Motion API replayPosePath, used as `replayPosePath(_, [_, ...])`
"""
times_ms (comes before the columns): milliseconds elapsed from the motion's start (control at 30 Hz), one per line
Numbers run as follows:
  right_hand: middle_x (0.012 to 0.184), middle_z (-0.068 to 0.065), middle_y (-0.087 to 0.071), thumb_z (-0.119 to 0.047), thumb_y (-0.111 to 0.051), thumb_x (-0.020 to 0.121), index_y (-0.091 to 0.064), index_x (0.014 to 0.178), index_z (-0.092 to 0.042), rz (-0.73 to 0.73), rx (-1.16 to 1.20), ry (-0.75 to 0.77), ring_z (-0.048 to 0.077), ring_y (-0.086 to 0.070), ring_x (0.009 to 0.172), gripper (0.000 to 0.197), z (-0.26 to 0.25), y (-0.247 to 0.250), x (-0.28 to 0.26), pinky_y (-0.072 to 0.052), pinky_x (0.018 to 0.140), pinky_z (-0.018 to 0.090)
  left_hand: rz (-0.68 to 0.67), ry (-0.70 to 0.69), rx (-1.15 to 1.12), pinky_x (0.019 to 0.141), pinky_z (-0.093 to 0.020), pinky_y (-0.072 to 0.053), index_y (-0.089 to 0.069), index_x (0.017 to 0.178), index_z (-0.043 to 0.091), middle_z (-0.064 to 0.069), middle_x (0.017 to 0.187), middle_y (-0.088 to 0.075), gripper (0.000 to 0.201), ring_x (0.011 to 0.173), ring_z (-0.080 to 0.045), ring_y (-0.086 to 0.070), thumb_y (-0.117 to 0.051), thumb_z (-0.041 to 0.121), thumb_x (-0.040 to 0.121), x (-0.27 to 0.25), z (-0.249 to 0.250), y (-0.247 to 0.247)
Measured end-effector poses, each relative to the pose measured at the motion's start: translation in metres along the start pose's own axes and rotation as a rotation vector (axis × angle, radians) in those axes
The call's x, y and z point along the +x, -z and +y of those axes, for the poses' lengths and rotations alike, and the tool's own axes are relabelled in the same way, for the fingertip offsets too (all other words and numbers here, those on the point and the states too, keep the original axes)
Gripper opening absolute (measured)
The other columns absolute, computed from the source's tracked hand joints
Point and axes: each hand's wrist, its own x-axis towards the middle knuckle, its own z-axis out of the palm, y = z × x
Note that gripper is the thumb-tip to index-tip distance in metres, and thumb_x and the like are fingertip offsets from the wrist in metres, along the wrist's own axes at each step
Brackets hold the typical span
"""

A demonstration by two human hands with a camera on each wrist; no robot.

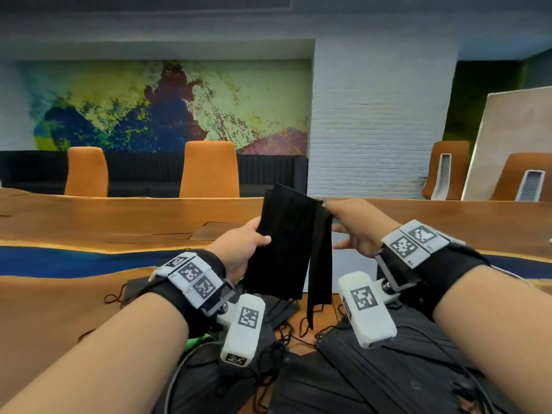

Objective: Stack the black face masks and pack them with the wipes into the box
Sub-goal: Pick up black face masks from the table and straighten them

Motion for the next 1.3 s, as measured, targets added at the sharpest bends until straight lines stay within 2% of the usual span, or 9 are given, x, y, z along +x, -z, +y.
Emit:
replayPosePath(233, [0.129, 0.001, -0.058, -0.014, -0.059, 0.089, -0.059, 0.118, -0.012, -0.048, 0.133, -0.074, 0.02, -0.055, 0.117, 0.029, 0.005, -0.005, 0.003, -0.049, 0.088, 0.044, 0.038, 0.008, -0.056, 0.084, -0.039, -0.05, -0.047, 0.135, 0.021, -0.014, 0.126, -0.059, 0.047, 0.107, -0.027, -0.059, -0.03, -0.003, 0.098, 0.0, -0.008, 0.004])
replayPosePath(433, [0.102, 0.003, -0.067, -0.014, -0.056, 0.093, -0.06, 0.107, -0.013, -0.081, 0.308, -0.039, 0.016, -0.063, 0.09, 0.014, 0.017, -0.005, 0.004, -0.05, 0.084, 0.043, 0.006, 0.029, -0.069, 0.098, -0.05, -0.045, -0.05, 0.118, 0.028, -0.011, 0.119, -0.061, 0.033, 0.112, -0.029, -0.057, -0.032, 0.006, 0.101, -0.006, -0.013, -0.005])
replayPosePath(567, [0.101, 0.008, -0.067, -0.011, -0.055, 0.095, -0.056, 0.087, -0.014, -0.053, 0.365, -0.021, 0.022, -0.063, 0.099, 0.008, 0.023, -0.009, 0.007, -0.051, 0.088, 0.048, -0.053, 0.033, -0.096, 0.097, -0.05, -0.045, -0.051, 0.108, 0.037, -0.006, 0.121, -0.06, 0.032, 0.115, -0.028, -0.056, -0.03, 0.014, 0.103, -0.005, -0.018, -0.013])
replayPosePath(667, [0.104, 0.01, -0.064, -0.011, -0.055, 0.094, -0.051, 0.081, -0.016, -0.011, 0.37, -0.004, 0.024, -0.06, 0.102, 0.015, 0.031, -0.013, 0.01, -0.049, 0.092, 0.051, -0.081, 0.077, -0.055, 0.101, -0.052, -0.042, -0.052, 0.12, 0.034, -0.006, 0.126, -0.06, 0.029, 0.118, -0.027, -0.055, -0.03, 0.038, 0.103, -0.002, -0.022, -0.016])
replayPosePath(767, [0.098, 0.009, -0.062, -0.012, -0.055, 0.095, -0.047, 0.078, -0.018, 0.037, 0.396, 0.025, 0.02, -0.057, 0.099, 0.019, 0.042, -0.018, 0.011, -0.045, 0.099, 0.05, -0.103, 0.126, 0.042, 0.095, -0.04, -0.048, -0.055, 0.126, 0.021, -0.007, 0.122, -0.063, 0.059, 0.112, -0.023, -0.058, -0.028, 0.063, 0.093, -0.001, -0.027, -0.018])
replayPosePath(867, [0.103, 0.01, -0.064, -0.011, -0.053, 0.095, -0.054, 0.092, -0.01, 0.038, 0.451, 0.067, 0.021, -0.061, 0.102, 0.003, 0.051, -0.021, 0.006, -0.052, 0.089, 0.043, -0.129, 0.036, 0.059, 0.068, -0.025, -0.057, -0.043, 0.132, 0.023, -0.005, 0.118, -0.062, 0.041, 0.099, -0.014, -0.063, -0.049, 0.037, 0.094, -0.003, -0.028, -0.019])
replayPosePath(967, [0.116, 0.017, -0.062, -0.009, -0.052, 0.095, -0.052, 0.112, -0.004, 0.044, 0.482, 0.102, 0.023, -0.062, 0.105, 0.017, 0.062, -0.027, 0.002, -0.053, 0.09, 0.042, -0.182, 0.009, 0.039, 0.078, -0.031, -0.058, -0.047, 0.131, 0.022, -0.011, 0.122, -0.062, 0.051, 0.106, -0.021, -0.064, -0.063, 0.004, 0.086, -0.001, -0.03, -0.017])
replayPosePath(1133, [0.12, 0.02, -0.059, -0.013, -0.06, 0.091, -0.05, 0.11, -0.011, 0.024, 0.427, 0.067, 0.027, -0.063, 0.105, 0.022, 0.077, -0.035, -0.002, -0.053, 0.09, 0.046, -0.15, -0.052, 0.03, 0.082, -0.031, -0.054, -0.046, 0.127, 0.021, -0.01, 0.12, -0.06, 0.06, 0.107, -0.021, -0.06, -0.059, -0.014, 0.081, -0.002, -0.031, -0.025])
replayPosePath(1300, [0.119, 0.013, -0.066, -0.028, -0.061, 0.09, -0.054, 0.125, -0.015, -0.276, 0.294, -0.06, 0.027, -0.063, 0.11, 0.037, 0.077, -0.022, -0.01, -0.048, 0.097, 0.047, -0.139, -0.133, -0.013, 0.082, -0.028, -0.053, -0.043, 0.138, 0.028, -0.005, 0.128, -0.053, 0.075, 0.109, -0.019, -0.055, -0.045, -0.023, 0.083, 0.0, -0.02, -0.028])
